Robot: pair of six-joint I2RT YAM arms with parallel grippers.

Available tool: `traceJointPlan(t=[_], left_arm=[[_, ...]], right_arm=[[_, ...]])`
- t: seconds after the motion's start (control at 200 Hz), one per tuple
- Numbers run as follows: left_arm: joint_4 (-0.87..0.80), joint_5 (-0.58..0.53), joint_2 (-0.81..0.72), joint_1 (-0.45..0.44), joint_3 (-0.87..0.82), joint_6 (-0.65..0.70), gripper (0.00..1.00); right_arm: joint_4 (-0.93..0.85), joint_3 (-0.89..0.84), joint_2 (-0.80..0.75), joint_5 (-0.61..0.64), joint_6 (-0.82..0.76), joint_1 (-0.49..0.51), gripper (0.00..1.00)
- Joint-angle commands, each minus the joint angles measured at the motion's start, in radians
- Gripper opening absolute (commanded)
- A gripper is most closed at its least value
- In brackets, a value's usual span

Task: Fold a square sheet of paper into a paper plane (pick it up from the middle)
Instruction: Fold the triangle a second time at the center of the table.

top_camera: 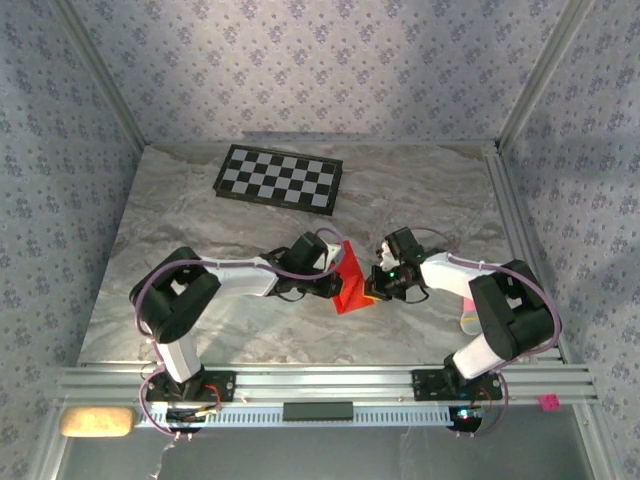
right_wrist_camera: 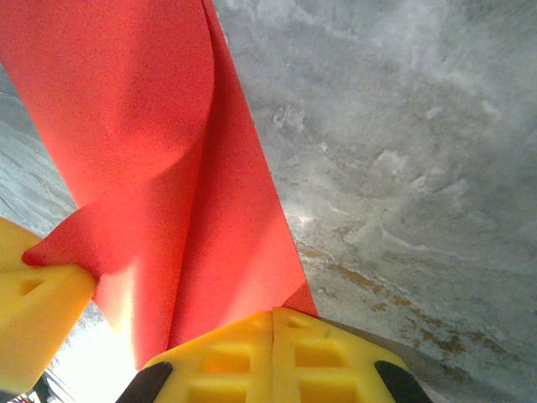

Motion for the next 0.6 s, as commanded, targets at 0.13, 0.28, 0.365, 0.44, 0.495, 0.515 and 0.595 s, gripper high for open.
traceJointPlan(t=[0.13, 0.28, 0.365, 0.44, 0.495, 0.515, 0.595], left_arm=[[-0.060, -0.046, 0.024, 0.006, 0.047, 0.042, 0.00], [-0.073, -0.078, 0.020, 0.006, 0.046, 0.047, 0.00], [-0.080, -0.085, 0.020, 0.006, 0.049, 0.051, 0.00], [-0.088, -0.088, 0.021, 0.006, 0.050, 0.053, 0.00], [-0.083, -0.091, 0.019, 0.005, 0.044, 0.052, 0.00], [-0.083, -0.092, 0.019, 0.004, 0.045, 0.052, 0.00], [-0.082, -0.097, 0.020, 0.006, 0.046, 0.051, 0.01]], right_arm=[[-0.069, 0.005, 0.033, 0.057, -0.011, 0.014, 0.02], [-0.071, 0.007, 0.034, 0.058, -0.011, 0.017, 0.02], [-0.073, 0.006, 0.032, 0.059, -0.011, 0.017, 0.02], [-0.073, 0.007, 0.034, 0.062, -0.011, 0.015, 0.02], [-0.072, 0.007, 0.034, 0.062, -0.010, 0.018, 0.02], [-0.074, 0.007, 0.034, 0.062, -0.010, 0.018, 0.02], [-0.073, 0.009, 0.036, 0.062, -0.008, 0.019, 0.02]])
